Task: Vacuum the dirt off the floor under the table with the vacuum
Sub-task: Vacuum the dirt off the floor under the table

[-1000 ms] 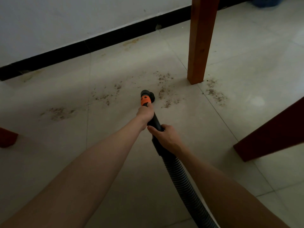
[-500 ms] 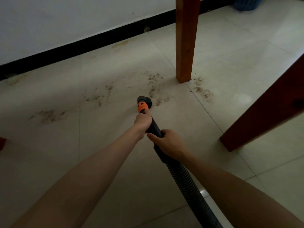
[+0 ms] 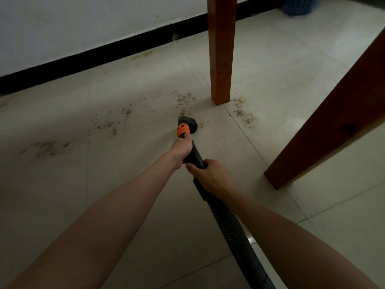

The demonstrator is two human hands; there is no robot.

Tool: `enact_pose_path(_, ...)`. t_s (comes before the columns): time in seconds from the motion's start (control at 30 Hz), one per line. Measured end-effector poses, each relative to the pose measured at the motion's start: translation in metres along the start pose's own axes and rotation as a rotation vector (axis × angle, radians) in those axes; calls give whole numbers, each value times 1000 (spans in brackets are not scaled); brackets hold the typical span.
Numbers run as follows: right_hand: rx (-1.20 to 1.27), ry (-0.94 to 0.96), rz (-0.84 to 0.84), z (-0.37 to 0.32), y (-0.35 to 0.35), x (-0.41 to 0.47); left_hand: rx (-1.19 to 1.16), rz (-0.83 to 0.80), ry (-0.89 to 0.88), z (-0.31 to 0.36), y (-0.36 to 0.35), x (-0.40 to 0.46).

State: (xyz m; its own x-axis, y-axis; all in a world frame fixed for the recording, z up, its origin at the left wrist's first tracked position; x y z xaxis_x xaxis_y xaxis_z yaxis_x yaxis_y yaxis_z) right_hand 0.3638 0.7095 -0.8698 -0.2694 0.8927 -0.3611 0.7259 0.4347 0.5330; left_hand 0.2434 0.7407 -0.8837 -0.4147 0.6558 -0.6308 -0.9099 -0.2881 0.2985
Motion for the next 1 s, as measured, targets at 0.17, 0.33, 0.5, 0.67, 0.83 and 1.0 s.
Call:
enact_pose_path(0.17,82,-50,22,17,12,7,57,-12,-25,13,-22,0)
enact_pose_path(0.33,120,-80,93,33,30,9,146,-43,-49,24,-48,-2)
enact_pose_path(0.5,147,-108,130,42,44,9,189,-67,-87,35,-67,-7)
enact_pose_path(0.67,152,-100,112,36,39,9,243,-28,-103,31,-59,-3)
enact_pose_path(0.83,119,-67,53,26,16,2,212,40,-87,13,-28,-1)
enact_pose_path(1.0,-42,37,-27,9,-15,-3,115,105,-34,-22,15,-1)
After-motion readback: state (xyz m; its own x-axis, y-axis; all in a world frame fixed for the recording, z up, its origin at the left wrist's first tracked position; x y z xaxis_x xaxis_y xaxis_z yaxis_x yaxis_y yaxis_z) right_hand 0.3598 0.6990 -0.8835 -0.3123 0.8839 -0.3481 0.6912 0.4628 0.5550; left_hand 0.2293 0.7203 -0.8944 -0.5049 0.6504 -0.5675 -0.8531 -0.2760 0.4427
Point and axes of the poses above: each hand's wrist, its own x-axis towards the middle knuckle, its own y-axis out of the back of the hand, z = x × y, the point moved 10 cm from there along x, towards the middle knuckle, and after that the axes turned 2 degrees about -x, right-handed, at the moved point
